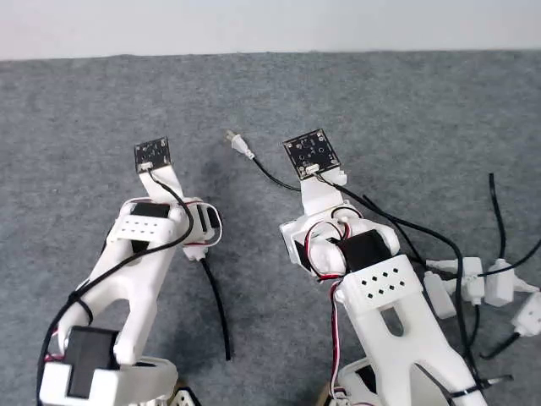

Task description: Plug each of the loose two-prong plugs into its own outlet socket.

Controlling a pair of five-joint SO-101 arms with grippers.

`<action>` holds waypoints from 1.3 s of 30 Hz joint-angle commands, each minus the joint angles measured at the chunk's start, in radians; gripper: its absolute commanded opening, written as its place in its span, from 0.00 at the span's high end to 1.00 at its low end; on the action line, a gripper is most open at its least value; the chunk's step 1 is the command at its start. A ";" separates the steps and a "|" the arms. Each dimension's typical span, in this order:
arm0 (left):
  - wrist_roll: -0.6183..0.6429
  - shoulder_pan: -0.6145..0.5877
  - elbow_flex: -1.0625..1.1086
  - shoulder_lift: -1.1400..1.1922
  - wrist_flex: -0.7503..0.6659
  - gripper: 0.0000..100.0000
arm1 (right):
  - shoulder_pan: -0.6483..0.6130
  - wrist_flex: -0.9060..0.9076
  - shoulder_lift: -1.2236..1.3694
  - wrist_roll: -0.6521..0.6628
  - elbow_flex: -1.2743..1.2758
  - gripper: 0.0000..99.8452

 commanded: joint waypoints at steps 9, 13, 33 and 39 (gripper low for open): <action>0.014 -0.017 -0.031 0.028 0.081 0.75 | -0.005 0.008 -0.031 0.012 -0.011 0.82; 0.014 -0.017 -0.030 0.029 0.097 0.75 | -0.005 0.008 -0.031 0.012 -0.011 0.82; -0.044 -0.087 -0.030 0.038 0.130 0.75 | -0.005 0.008 -0.031 0.011 -0.011 0.82; -0.046 -0.092 -0.030 0.038 0.130 0.75 | -0.005 0.008 -0.031 0.011 -0.011 0.82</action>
